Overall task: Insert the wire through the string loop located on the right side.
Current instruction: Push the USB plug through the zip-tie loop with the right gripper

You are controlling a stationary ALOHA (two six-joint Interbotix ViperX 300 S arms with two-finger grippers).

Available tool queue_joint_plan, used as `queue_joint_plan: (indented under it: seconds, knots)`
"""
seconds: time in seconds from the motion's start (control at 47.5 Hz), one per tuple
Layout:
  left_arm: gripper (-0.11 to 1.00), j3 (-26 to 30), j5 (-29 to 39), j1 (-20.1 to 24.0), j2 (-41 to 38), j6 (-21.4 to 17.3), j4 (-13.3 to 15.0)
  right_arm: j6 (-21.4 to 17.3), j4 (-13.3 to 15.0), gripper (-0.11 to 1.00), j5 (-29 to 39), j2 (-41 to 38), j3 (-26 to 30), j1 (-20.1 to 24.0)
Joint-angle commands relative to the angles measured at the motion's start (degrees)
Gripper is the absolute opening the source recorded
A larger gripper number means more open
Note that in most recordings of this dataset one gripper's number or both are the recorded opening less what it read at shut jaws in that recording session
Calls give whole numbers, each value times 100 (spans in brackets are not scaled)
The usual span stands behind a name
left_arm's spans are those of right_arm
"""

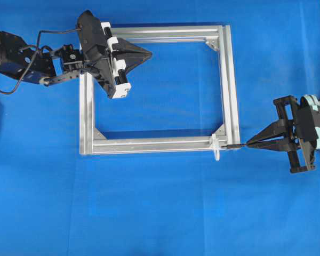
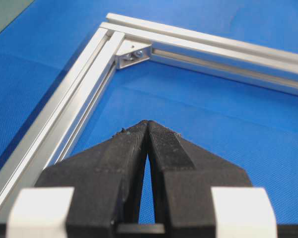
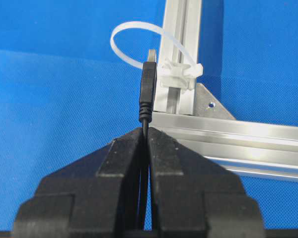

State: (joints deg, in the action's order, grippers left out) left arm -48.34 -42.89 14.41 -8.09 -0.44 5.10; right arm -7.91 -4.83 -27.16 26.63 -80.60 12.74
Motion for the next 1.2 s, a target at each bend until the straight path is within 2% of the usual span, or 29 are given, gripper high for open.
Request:
queue_joint_plan:
  seconds: [0.0, 0.883, 1.178]
  knots:
    - [0, 97, -62, -26, 158, 0, -9, 9, -18, -3, -26, 9, 62, 0]
    - [0, 105, -62, -62, 158, 0, -18, 0, -26, -3, -53, 0, 97, 0]
    - [0, 105, -62, -62, 158, 0, -18, -9, -44, -3, -114, -448, 369, -9]
